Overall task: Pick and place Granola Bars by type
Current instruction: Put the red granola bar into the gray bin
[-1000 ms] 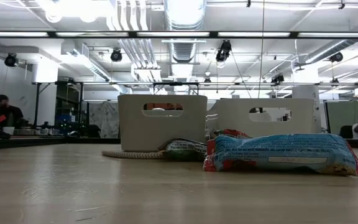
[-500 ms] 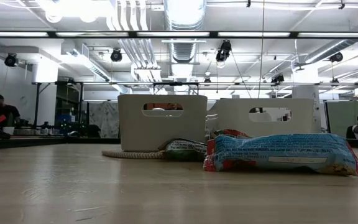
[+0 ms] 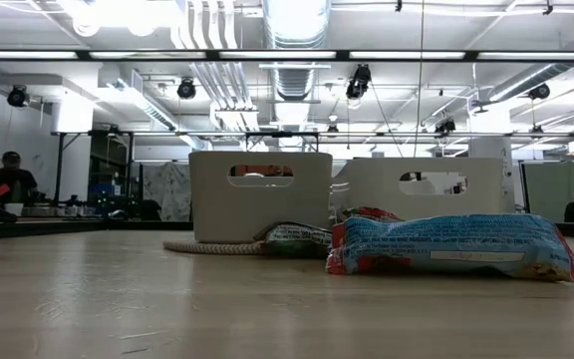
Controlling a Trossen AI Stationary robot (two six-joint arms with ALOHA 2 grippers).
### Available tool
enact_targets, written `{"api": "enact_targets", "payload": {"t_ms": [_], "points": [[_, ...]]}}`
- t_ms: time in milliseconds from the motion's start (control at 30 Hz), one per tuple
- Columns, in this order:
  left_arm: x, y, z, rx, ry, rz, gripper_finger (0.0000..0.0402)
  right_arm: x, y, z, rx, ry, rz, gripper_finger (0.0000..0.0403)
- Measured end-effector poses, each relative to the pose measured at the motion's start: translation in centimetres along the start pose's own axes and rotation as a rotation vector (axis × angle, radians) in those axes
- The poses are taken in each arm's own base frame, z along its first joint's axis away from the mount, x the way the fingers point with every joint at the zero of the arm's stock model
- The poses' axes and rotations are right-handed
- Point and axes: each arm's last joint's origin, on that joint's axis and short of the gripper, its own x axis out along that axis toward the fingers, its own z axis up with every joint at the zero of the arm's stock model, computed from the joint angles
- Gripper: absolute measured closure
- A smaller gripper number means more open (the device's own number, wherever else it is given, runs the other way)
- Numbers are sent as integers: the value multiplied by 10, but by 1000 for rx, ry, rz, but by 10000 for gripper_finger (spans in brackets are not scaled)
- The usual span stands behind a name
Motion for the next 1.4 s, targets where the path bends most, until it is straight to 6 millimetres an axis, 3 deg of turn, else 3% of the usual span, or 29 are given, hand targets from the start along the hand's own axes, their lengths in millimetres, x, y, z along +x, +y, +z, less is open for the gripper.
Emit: {"api": "enact_targets", "payload": {"t_ms": [267, 467, 767, 1400], "points": [[0, 0, 0, 3, -2, 0, 402, 23, -4, -1, 1, 68, -10, 175], [0, 0, 1, 2, -6, -1, 402, 43, -9, -5, -51, 84, 1, 146], [0, 0, 0, 18, -5, 0, 402, 73, -18, -16, -95, 148, 60, 144], [0, 0, 1, 27, -4, 0, 402, 111, -55, -4, -99, 178, 95, 159]]}}
